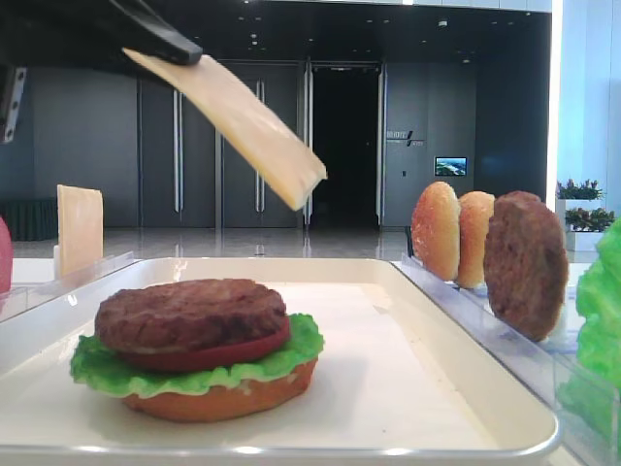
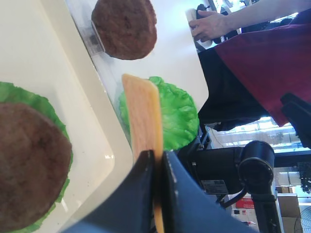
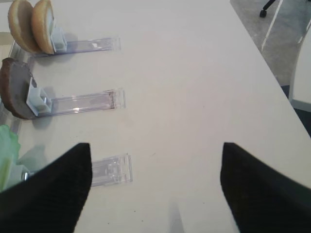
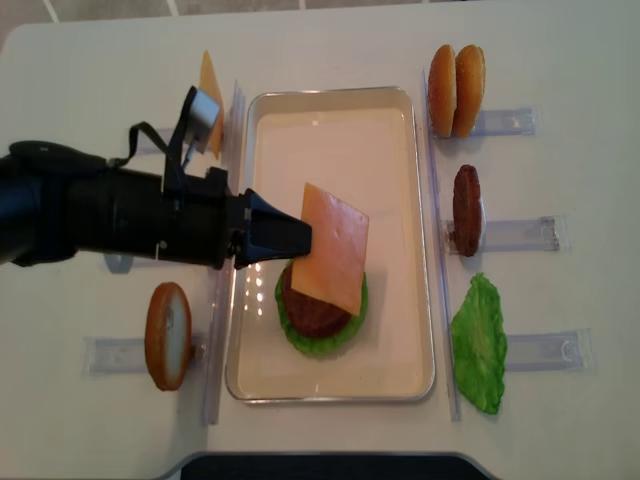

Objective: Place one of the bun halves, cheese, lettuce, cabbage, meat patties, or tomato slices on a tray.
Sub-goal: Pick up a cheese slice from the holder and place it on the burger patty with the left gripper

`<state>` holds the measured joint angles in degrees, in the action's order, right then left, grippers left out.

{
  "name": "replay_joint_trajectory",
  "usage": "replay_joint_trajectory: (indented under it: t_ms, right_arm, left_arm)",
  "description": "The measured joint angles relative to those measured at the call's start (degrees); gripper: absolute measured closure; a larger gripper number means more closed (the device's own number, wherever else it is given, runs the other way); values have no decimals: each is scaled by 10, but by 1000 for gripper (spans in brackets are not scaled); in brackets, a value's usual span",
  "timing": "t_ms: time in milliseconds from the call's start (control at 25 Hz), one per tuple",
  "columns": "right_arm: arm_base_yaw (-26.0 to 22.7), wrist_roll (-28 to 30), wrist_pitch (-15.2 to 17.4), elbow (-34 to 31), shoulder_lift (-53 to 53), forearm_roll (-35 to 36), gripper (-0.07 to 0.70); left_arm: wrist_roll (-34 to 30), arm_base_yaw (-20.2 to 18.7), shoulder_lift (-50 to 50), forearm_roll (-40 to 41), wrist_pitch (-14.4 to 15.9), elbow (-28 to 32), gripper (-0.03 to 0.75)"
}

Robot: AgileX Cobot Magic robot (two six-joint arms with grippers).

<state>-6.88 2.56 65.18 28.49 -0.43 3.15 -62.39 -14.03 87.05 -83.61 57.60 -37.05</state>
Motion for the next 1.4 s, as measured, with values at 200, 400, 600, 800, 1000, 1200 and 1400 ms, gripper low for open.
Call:
replay_joint_trajectory:
  t_ms: [200, 400, 600, 800, 1000, 1200, 1400]
  right_arm:
    - [0, 0, 0, 0, 0, 0, 85]
    - [0, 0, 0, 0, 0, 0, 86]
    - [0, 0, 0, 0, 0, 0, 86]
    - [0, 0, 0, 0, 0, 0, 86]
    - [0, 0, 0, 0, 0, 0, 86]
    - [0, 0, 0, 0, 0, 0, 86]
    - [0, 0, 0, 0, 0, 0, 86]
  left_arm:
    - [-8, 0, 32, -6, 0, 0, 699]
    - [7, 20, 35, 10, 3, 0, 699]
    - [16, 44, 35, 37, 33, 0, 699]
    - [16, 44, 35, 51, 45, 0, 699]
    - [16, 44, 35, 75, 45, 0, 699]
    - [16, 44, 35, 78, 28, 0, 699]
    - [17, 44, 35, 85, 4, 0, 699]
